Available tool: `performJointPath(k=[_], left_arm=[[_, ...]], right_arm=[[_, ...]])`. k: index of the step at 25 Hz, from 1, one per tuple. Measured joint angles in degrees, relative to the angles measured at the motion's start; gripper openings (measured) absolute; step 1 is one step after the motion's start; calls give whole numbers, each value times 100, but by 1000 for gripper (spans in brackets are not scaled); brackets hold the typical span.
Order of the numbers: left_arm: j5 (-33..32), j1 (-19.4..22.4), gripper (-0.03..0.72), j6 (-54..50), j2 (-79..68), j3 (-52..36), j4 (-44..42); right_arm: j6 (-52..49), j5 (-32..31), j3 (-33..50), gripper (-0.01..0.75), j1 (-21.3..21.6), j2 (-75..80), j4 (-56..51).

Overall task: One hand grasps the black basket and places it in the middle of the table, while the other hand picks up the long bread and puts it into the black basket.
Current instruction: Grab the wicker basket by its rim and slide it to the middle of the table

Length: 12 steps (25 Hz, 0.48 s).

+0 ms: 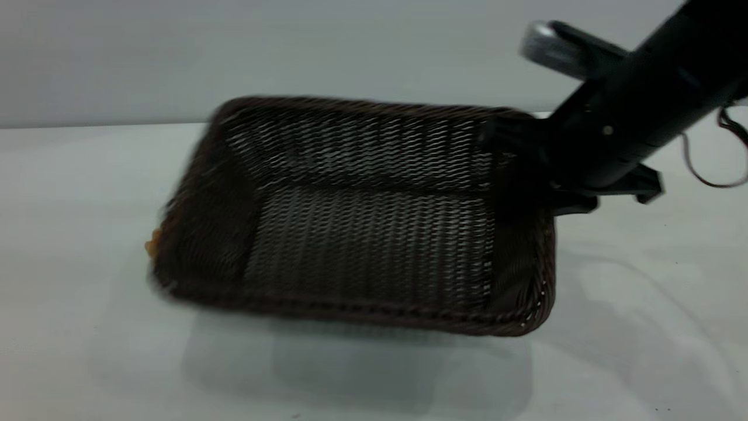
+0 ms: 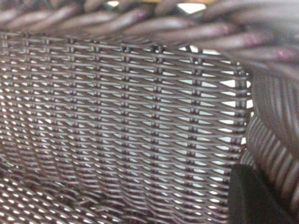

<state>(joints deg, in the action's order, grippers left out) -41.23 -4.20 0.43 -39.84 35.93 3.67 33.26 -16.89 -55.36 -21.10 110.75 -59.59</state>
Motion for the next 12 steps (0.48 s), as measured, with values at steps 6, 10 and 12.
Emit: performJointPath(k=[6,10,12], left_arm=[[-45,0,585,5,0,0,0],[-87,0,585,5,0,0,0],[-87,0,585,5,0,0,0]], right_arm=[[-219,-887,-864,90,0,672,653],[-674,-1079,-1314,90,0,1104,1261],[-990,-1125,-1470,92,0,1237,1544]])
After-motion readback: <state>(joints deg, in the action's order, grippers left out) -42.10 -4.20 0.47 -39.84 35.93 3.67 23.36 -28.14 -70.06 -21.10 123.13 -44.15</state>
